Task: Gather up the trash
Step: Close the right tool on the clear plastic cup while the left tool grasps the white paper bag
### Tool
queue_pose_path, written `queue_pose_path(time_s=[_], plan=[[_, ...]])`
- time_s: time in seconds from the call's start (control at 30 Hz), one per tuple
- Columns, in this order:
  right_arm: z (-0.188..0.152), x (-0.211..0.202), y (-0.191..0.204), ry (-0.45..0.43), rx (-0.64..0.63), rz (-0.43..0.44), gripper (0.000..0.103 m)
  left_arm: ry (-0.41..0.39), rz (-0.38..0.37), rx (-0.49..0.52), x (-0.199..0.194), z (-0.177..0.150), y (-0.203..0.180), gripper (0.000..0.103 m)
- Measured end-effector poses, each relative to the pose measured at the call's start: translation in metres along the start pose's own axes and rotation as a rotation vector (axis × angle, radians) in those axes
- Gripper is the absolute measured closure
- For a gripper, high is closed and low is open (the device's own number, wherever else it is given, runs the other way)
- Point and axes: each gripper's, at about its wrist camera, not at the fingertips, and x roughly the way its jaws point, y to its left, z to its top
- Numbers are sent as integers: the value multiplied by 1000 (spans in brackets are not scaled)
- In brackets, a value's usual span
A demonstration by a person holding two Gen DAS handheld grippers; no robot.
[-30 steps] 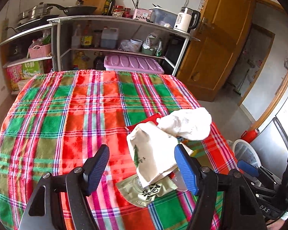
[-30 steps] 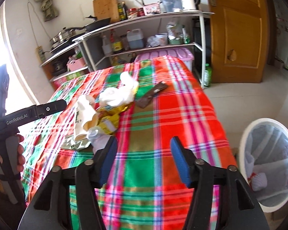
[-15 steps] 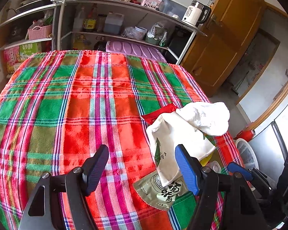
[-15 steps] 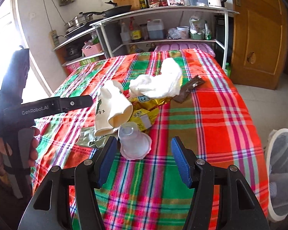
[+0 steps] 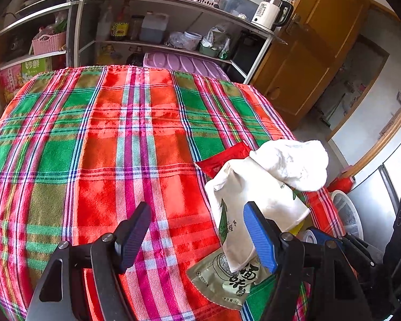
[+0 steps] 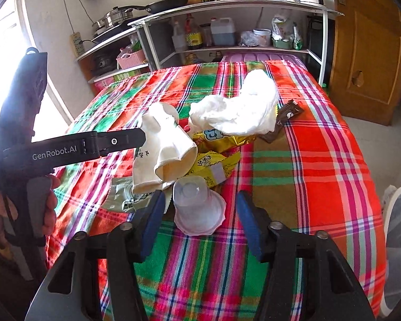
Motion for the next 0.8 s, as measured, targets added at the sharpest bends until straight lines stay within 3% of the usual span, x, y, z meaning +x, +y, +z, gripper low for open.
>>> queue_pose_path(time_s=[0.17,0.43,0.8], plan=[[-3,1,-3,1,14,6,72,-4,-7,-8,3,3,-2,32],[-8,-9,-6,-25,10,-6,72,17,-25,-17,12,2,-4,34],[-9,-20,-16,-49,42,-31,72,40,-45,-36,21,2,-8,54]])
